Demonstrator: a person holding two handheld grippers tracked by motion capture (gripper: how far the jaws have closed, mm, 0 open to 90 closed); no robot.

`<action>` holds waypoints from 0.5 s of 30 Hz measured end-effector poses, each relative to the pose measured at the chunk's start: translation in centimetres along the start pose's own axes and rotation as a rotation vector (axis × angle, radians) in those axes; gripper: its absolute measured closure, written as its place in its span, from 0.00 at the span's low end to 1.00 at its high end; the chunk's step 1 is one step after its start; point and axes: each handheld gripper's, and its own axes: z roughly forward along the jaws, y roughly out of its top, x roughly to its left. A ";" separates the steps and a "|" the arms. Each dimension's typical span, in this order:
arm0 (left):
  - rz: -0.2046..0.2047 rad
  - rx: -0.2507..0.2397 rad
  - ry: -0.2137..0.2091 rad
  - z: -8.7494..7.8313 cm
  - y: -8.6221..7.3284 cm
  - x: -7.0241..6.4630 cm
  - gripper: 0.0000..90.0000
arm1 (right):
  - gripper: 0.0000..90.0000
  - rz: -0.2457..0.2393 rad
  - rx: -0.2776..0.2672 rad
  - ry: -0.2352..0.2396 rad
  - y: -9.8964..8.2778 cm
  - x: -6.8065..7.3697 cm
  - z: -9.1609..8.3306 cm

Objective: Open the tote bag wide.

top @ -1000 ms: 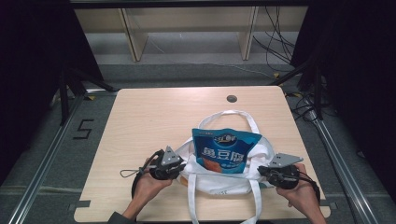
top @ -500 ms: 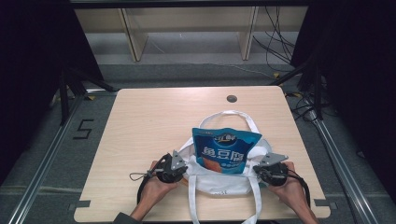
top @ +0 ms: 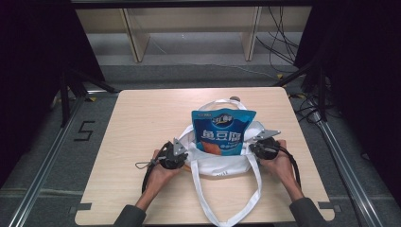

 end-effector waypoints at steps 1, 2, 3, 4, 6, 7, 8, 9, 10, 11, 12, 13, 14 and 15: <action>0.000 -0.001 0.007 0.2 0.1 0.2 0.87 | 1.00 0.001 -0.008 -0.002 0.2 -0.3 0.3; -0.002 -0.002 0.007 0.4 0.2 0.4 0.87 | 1.00 0.008 -0.003 0.001 0.4 -0.5 0.5; -0.001 -0.003 0.005 0.5 0.3 0.5 0.87 | 1.00 0.017 -0.009 -0.001 0.5 -0.6 0.7; 0.005 0.001 0.010 0.5 0.4 0.6 0.87 | 1.00 0.013 -0.007 0.001 0.6 -0.8 0.8; 0.008 0.000 0.015 0.6 0.4 0.6 0.87 | 1.00 0.026 -0.021 -0.010 0.8 -0.9 1.2; 0.012 -0.003 0.015 0.6 0.4 0.7 0.87 | 1.00 0.022 -0.024 -0.011 0.9 -1.1 1.3; 0.003 -0.007 0.012 0.6 0.3 0.7 0.87 | 1.00 0.034 -0.023 -0.007 1.0 -1.1 1.3; -0.002 -0.011 0.014 0.6 0.3 0.7 0.87 | 1.00 0.033 -0.033 -0.010 0.9 -1.2 1.3; -0.002 -0.007 0.005 0.6 0.3 0.7 0.87 | 1.00 0.033 -0.030 -0.007 0.9 -1.2 1.3; 0.001 -0.009 0.007 0.5 0.3 0.7 0.87 | 1.00 0.026 -0.032 -0.009 0.9 -1.2 1.3; -0.014 -0.012 0.003 0.5 0.3 0.9 0.87 | 0.99 0.040 -0.036 -0.009 0.9 -1.1 1.3; -0.039 -0.023 -0.017 0.4 0.3 1.1 0.86 | 0.99 0.049 -0.033 -0.010 0.9 -1.0 1.2; -0.075 -0.043 -0.038 0.3 0.1 1.5 0.84 | 0.97 0.044 -0.036 -0.012 0.9 -1.0 1.1; -0.125 -0.082 -0.064 0.3 0.0 1.7 0.83 | 0.95 0.050 -0.050 -0.013 1.0 -0.9 1.0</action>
